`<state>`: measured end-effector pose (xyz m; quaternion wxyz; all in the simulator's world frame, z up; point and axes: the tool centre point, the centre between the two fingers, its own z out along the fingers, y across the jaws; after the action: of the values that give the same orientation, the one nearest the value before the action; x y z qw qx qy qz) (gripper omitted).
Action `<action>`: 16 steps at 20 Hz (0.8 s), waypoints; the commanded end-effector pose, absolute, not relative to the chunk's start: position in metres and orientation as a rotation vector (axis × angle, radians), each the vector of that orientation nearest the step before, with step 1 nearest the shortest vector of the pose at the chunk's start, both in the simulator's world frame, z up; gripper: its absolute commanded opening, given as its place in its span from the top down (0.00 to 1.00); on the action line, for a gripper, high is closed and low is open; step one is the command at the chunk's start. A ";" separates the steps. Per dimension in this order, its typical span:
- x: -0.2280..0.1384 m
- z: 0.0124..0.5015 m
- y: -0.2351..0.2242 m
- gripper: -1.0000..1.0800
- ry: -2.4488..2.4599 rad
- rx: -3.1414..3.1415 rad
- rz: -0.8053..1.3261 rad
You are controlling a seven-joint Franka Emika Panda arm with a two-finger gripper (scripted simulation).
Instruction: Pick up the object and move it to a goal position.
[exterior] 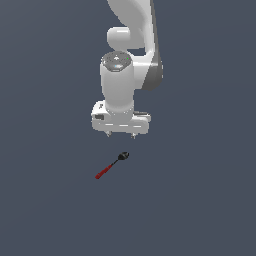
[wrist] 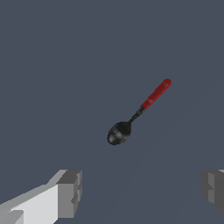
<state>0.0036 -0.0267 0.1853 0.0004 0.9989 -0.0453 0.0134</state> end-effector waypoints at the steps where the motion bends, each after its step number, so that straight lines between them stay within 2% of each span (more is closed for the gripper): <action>1: 0.004 0.185 -0.027 0.04 -0.142 3.137 0.042; 9: 0.002 0.195 0.004 0.04 -0.034 3.151 0.054; 16: 0.004 0.193 0.003 0.04 -0.052 3.151 0.053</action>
<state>0.0031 0.0038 0.1948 -0.0053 0.9998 -0.0127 0.0172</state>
